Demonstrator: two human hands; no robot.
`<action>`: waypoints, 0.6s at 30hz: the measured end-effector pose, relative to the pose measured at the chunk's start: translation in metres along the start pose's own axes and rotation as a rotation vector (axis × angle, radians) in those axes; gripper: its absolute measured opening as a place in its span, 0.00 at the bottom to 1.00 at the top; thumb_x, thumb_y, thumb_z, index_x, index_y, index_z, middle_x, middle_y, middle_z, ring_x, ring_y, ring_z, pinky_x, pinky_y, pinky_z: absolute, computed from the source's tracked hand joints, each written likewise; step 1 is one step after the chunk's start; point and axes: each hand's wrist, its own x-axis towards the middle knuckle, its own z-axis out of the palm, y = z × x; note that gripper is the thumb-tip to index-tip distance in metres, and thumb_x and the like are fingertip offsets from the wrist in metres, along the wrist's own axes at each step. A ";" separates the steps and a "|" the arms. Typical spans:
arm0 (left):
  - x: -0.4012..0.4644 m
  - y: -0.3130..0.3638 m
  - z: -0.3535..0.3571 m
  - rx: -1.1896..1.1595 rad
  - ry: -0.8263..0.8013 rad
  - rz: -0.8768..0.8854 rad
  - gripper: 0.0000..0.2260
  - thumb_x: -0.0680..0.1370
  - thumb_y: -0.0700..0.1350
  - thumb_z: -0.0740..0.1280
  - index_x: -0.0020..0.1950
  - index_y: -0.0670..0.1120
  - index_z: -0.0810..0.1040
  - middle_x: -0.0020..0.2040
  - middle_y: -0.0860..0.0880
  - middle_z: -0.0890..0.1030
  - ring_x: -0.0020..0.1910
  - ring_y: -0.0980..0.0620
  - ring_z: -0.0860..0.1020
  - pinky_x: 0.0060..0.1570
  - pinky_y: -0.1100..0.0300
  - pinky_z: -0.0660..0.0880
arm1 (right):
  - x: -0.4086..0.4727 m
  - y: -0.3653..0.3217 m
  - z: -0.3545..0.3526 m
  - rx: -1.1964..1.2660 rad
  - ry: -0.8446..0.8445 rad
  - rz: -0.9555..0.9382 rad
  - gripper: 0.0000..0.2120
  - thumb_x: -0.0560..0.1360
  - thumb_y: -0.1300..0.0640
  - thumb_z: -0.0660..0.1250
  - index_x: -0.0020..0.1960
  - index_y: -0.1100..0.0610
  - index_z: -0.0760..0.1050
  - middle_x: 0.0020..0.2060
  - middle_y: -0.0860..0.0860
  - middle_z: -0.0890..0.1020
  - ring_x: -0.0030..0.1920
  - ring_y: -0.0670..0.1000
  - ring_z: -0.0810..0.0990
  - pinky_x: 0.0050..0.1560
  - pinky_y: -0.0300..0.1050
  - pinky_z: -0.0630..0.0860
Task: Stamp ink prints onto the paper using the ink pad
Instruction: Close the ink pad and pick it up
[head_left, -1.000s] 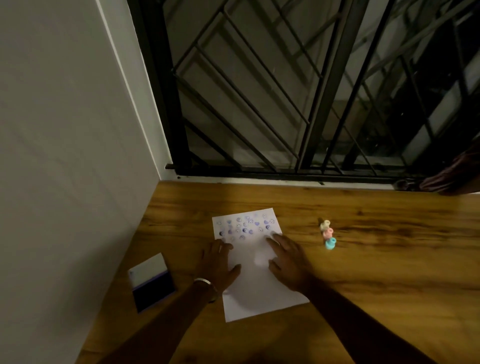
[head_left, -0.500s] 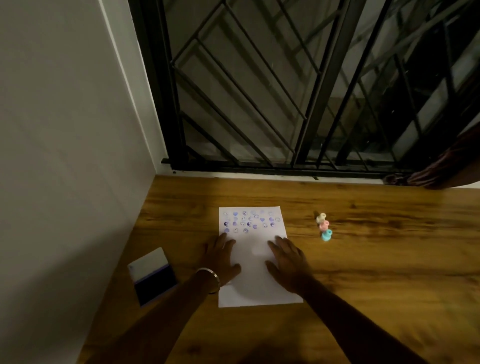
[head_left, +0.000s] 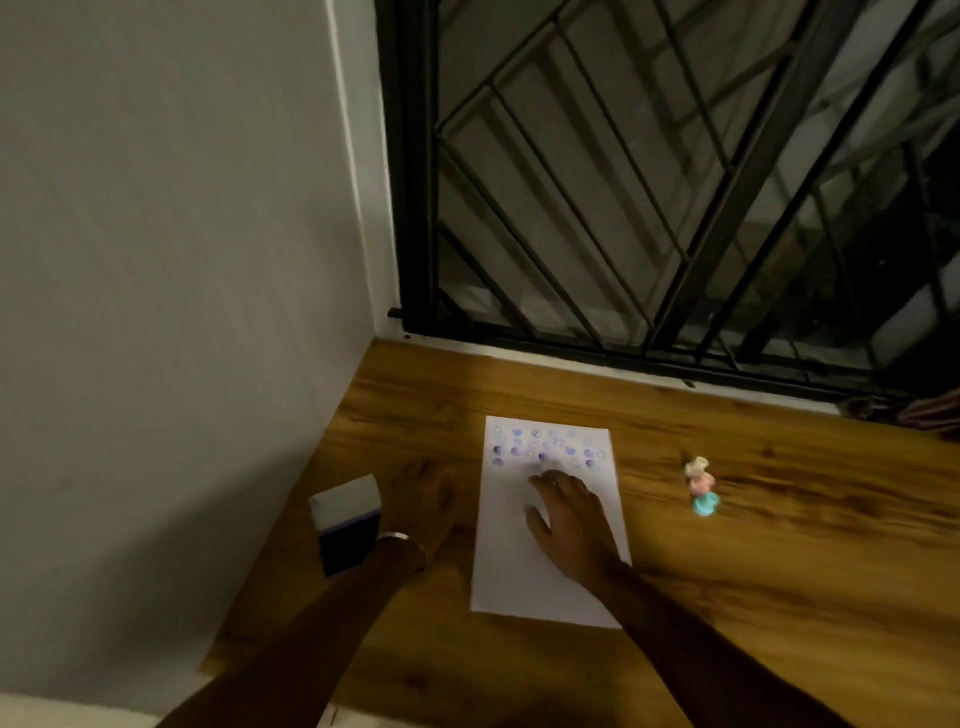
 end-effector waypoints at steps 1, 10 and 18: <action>-0.002 -0.010 -0.007 0.006 0.027 -0.029 0.14 0.79 0.52 0.60 0.61 0.48 0.75 0.65 0.46 0.75 0.62 0.46 0.73 0.62 0.52 0.70 | 0.008 -0.012 0.001 0.023 0.000 -0.037 0.21 0.79 0.45 0.58 0.69 0.52 0.69 0.68 0.53 0.74 0.68 0.54 0.72 0.66 0.52 0.70; -0.035 -0.081 -0.052 -0.258 0.268 -0.551 0.15 0.77 0.49 0.66 0.59 0.41 0.77 0.60 0.38 0.74 0.59 0.39 0.73 0.58 0.52 0.70 | 0.051 -0.146 0.014 0.287 -0.285 -0.238 0.22 0.82 0.49 0.56 0.72 0.57 0.62 0.71 0.58 0.68 0.70 0.59 0.68 0.70 0.51 0.64; -0.056 -0.107 -0.060 -0.408 0.244 -0.649 0.17 0.79 0.53 0.62 0.62 0.46 0.76 0.60 0.38 0.78 0.59 0.39 0.77 0.62 0.49 0.72 | 0.058 -0.202 0.024 0.484 -0.461 -0.203 0.25 0.82 0.46 0.53 0.75 0.56 0.58 0.72 0.56 0.68 0.70 0.58 0.69 0.71 0.55 0.67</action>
